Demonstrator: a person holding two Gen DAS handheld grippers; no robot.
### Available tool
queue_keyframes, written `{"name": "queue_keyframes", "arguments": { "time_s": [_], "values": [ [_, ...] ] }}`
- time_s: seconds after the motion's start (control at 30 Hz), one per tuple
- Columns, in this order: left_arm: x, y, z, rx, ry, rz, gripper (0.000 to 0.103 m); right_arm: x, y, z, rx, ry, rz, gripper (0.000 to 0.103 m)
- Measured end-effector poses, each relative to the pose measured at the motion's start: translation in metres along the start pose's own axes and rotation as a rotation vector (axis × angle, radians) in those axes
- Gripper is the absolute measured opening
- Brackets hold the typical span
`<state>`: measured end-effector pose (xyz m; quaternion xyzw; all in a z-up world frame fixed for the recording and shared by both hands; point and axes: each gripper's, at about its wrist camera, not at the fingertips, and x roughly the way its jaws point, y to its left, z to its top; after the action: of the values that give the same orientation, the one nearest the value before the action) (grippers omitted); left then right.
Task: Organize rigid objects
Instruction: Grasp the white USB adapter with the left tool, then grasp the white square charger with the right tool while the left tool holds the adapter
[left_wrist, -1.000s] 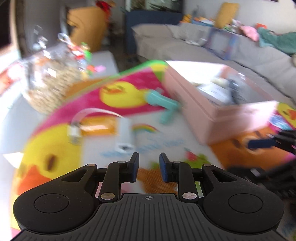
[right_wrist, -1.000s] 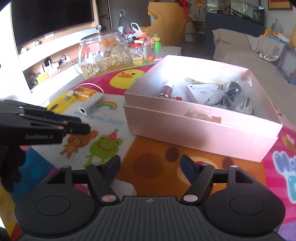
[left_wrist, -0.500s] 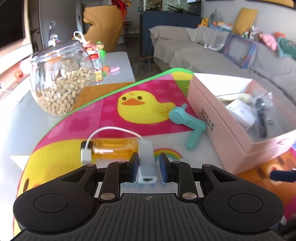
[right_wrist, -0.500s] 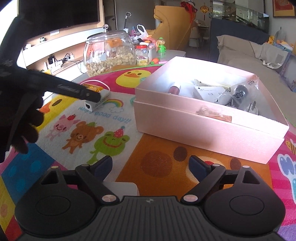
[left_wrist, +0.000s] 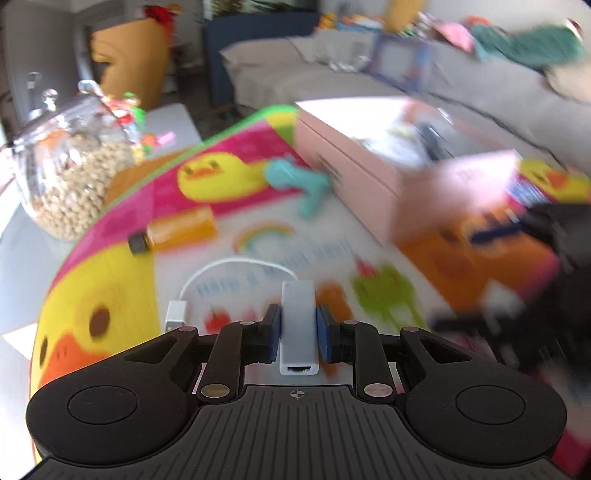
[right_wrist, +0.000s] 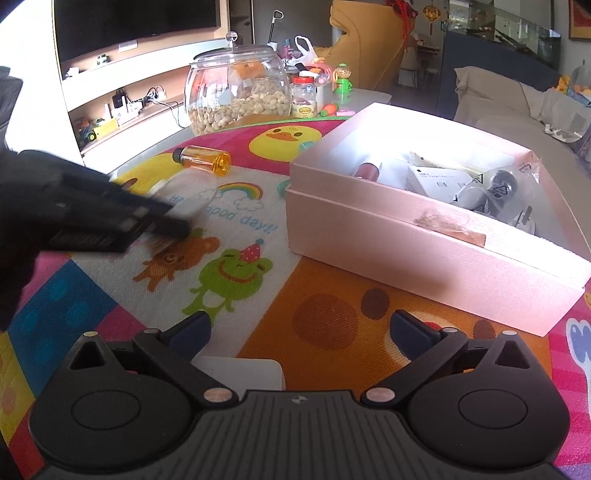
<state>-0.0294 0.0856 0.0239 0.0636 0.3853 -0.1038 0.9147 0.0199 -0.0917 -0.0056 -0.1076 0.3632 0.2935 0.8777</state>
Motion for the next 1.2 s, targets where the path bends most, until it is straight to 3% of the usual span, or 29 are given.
{"name": "queue_keyframes", "arguments": {
  "time_s": [0.13, 0.4, 0.63, 0.8, 1.0, 1.13, 1.2],
  "values": [
    [-0.008, -0.003, -0.011, -0.016, 0.030, 0.008, 0.025, -0.001, 0.000, -0.001, -0.005, -0.002, -0.003, 0.103],
    [0.000, -0.008, -0.003, -0.070, 0.033, 0.014, 0.026, -0.001, 0.001, -0.001, -0.005, -0.003, -0.007, 0.103],
    [0.001, -0.005, -0.007, -0.149, -0.005, -0.044, 0.048, -0.002, 0.002, 0.000, -0.004, 0.002, -0.022, 0.103],
    [0.000, -0.011, -0.007, -0.110, -0.001, -0.027, 0.048, -0.023, 0.000, -0.009, 0.033, 0.014, -0.041, 0.092],
    [-0.001, -0.002, -0.011, -0.171, -0.025, -0.044, 0.043, -0.047, -0.008, -0.026, -0.011, -0.009, -0.210, 0.092],
    [-0.001, -0.007, -0.011, -0.153, -0.027, -0.024, 0.043, -0.049, -0.030, -0.026, 0.068, -0.009, -0.323, 0.092],
    [-0.001, -0.009, -0.011, -0.146, -0.024, -0.013, 0.043, -0.050, -0.042, -0.027, 0.136, -0.003, -0.319, 0.092]
  ]
}}
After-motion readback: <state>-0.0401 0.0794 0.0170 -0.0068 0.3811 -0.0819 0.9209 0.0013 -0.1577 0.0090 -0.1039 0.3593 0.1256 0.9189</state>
